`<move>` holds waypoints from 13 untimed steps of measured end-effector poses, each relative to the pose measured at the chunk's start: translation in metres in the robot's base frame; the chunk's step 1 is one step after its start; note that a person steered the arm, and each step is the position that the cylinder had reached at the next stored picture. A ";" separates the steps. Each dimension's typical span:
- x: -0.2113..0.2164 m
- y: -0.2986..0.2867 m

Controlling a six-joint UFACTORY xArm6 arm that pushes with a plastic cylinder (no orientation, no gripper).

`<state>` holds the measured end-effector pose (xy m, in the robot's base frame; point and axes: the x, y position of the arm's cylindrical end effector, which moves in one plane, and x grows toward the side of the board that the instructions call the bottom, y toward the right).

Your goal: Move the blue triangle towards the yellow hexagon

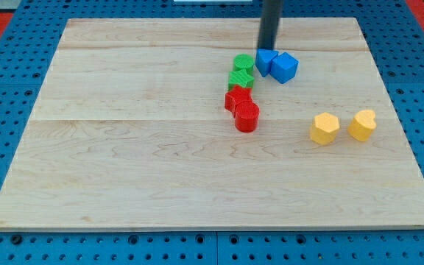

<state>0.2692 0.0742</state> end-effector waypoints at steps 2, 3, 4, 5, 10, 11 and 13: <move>-0.016 -0.058; 0.013 -0.058; 0.033 -0.058; 0.033 -0.058; 0.010 0.009; 0.016 0.013; 0.016 -0.022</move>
<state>0.2849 0.0520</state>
